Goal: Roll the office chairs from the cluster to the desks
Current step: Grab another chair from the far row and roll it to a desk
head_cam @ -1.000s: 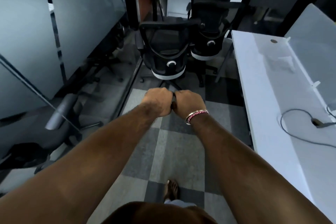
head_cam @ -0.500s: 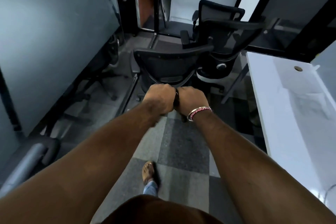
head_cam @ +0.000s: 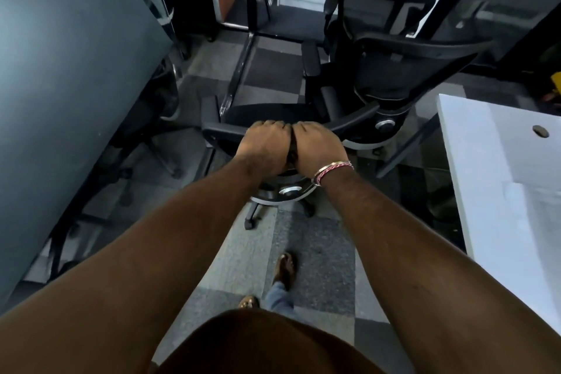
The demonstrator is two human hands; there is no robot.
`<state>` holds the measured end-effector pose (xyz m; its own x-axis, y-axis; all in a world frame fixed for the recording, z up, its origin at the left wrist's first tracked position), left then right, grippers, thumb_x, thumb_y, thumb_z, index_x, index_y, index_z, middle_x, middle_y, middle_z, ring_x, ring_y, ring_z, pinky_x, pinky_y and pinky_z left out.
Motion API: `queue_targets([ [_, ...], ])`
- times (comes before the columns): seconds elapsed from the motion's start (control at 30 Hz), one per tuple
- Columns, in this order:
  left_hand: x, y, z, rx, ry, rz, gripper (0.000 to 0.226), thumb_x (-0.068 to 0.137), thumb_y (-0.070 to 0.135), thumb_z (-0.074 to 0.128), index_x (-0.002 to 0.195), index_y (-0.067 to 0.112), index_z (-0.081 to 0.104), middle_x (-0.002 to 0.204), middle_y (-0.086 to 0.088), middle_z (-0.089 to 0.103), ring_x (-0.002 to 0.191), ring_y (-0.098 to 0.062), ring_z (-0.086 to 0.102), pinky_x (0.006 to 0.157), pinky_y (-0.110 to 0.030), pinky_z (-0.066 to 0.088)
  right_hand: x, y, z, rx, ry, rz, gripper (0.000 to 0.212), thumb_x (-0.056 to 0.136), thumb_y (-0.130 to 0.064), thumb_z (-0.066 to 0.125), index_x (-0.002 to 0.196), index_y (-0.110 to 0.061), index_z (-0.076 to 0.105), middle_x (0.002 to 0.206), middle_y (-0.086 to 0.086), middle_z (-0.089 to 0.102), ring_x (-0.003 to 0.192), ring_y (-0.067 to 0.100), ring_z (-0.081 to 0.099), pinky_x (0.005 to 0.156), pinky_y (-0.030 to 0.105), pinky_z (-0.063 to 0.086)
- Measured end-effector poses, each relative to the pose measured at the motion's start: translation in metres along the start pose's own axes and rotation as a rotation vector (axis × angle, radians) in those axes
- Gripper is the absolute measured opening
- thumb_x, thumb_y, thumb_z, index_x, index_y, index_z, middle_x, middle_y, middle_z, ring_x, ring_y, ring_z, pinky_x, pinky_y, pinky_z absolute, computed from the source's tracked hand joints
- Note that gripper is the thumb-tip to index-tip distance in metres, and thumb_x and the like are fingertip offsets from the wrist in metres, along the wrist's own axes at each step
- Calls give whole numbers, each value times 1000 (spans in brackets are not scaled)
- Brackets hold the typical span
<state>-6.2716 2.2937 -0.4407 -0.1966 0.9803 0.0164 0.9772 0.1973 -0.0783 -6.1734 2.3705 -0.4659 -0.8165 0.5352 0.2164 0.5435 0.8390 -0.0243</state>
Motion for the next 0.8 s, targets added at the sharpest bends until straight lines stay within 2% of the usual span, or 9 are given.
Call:
queue_targets([
  [0.07, 25, -7, 15, -36, -54, -18, 52, 87, 53, 68, 128, 21, 62, 123, -1, 68, 111, -23, 65, 96, -37, 49, 23, 12, 18, -1, -50, -14, 21, 76, -19, 62, 97, -13, 64, 95, 6, 69, 90, 27, 64, 85, 37, 51],
  [0.17, 56, -8, 31, -69, -191, -45, 33, 93, 46, 61, 116, 23, 67, 113, 0, 71, 102, -24, 69, 81, -35, 50, 48, 30, 41, -16, -187, -58, 21, 78, -26, 61, 96, -17, 65, 94, 4, 70, 89, 28, 65, 79, 37, 50],
  [0.27, 87, -13, 40, -70, -331, -100, 13, 92, 36, 60, 88, 24, 65, 79, 4, 62, 76, -22, 64, 68, -32, 51, 76, 47, 53, -82, -294, -131, 23, 77, -39, 60, 87, -20, 69, 88, 2, 71, 82, 28, 69, 66, 33, 47],
  [0.33, 103, -20, 39, -46, -356, -87, 18, 89, 34, 58, 75, 25, 53, 66, 6, 49, 66, -20, 57, 65, -33, 52, 93, 54, 53, -115, -315, -188, 27, 75, -44, 58, 83, -21, 69, 83, 2, 71, 77, 29, 70, 62, 33, 45],
  [0.43, 112, -27, 36, -30, -372, -46, 20, 87, 35, 57, 71, 25, 50, 63, 7, 44, 64, -20, 54, 64, -33, 50, 104, 56, 54, -135, -319, -214, 23, 75, -42, 58, 81, -23, 68, 80, 0, 71, 74, 27, 69, 59, 31, 42],
  [0.6, 115, -31, 40, 3, -395, -58, 28, 90, 38, 60, 69, 25, 47, 62, 7, 43, 66, -20, 56, 71, -34, 57, 106, 49, 58, -112, -334, -169, 22, 74, -39, 62, 86, -23, 71, 83, 0, 72, 76, 26, 70, 60, 31, 41],
  [0.7, 114, -34, 39, -2, -402, -58, 22, 93, 37, 60, 76, 25, 53, 65, 6, 47, 69, -19, 58, 76, -37, 60, 108, 46, 58, -106, -331, -129, 20, 76, -39, 64, 83, -22, 71, 80, 0, 71, 75, 26, 69, 60, 31, 42],
  [0.8, 104, -29, 40, 4, -394, -59, 23, 93, 38, 61, 75, 25, 54, 70, 5, 56, 69, -19, 59, 73, -36, 58, 96, 42, 57, -109, -331, -89, 18, 78, -37, 64, 84, -22, 70, 83, 1, 71, 77, 27, 69, 62, 31, 43],
])
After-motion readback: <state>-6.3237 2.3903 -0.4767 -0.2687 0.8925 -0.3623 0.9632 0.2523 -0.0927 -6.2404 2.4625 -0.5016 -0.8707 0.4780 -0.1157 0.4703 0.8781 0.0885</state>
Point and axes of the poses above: each hand's wrist, its own x-axis towards the middle knuckle, its own z-axis out of the palm, y = z × x, the point moved 2 cm from there along x, towards the middle knuckle
